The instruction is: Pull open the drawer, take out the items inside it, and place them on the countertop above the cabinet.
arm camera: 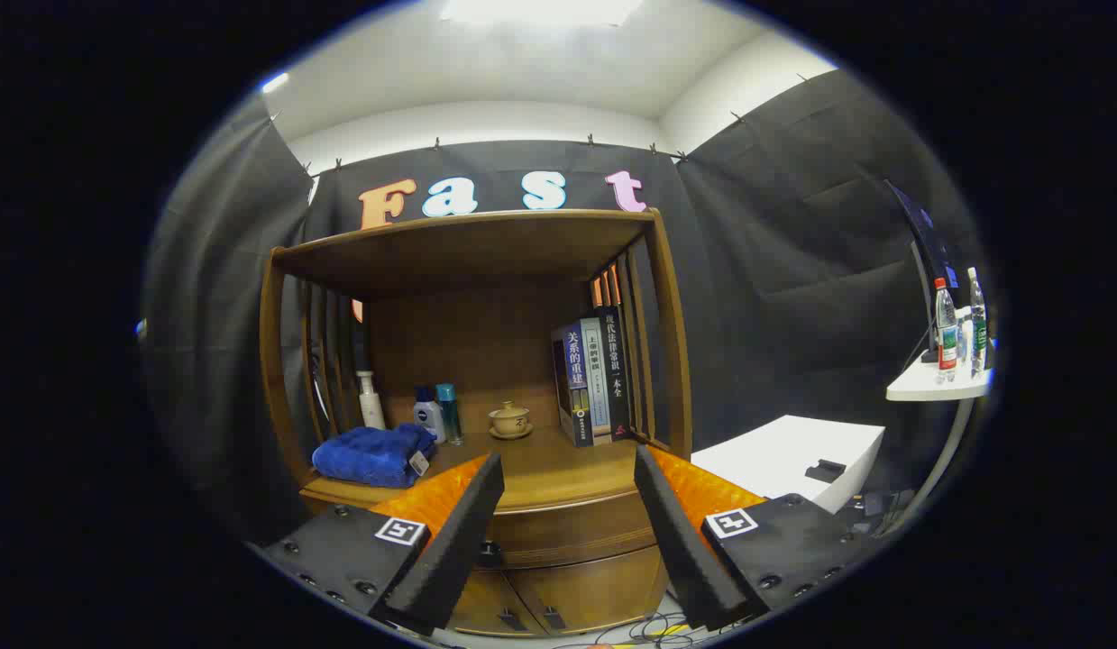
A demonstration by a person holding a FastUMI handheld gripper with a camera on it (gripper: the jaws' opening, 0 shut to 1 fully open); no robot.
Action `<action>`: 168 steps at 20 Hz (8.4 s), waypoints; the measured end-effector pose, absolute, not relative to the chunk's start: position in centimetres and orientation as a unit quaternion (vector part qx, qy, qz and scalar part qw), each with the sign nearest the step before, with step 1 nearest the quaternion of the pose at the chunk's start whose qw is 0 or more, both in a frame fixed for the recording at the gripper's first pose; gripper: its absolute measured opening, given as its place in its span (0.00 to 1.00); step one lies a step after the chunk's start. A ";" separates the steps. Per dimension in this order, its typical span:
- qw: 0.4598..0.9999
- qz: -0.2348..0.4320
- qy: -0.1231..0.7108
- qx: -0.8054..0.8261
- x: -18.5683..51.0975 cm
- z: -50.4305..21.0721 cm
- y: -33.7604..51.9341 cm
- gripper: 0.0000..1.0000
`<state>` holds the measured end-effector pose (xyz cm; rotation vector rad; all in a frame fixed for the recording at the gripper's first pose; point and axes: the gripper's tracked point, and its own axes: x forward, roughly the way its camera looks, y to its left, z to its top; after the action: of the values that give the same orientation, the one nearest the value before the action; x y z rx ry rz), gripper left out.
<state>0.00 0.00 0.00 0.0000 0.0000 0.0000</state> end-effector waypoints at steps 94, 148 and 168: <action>0.982 0.102 0.155 -0.037 0.1 -25.0 6.7 0.33; 0.954 0.106 0.279 -0.009 -1.1 -13.5 5.0 0.98; 0.812 0.076 0.574 -0.067 4.4 -25.6 7.5 0.55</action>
<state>4.43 7.47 -25.58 -0.1430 1.2261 0.1632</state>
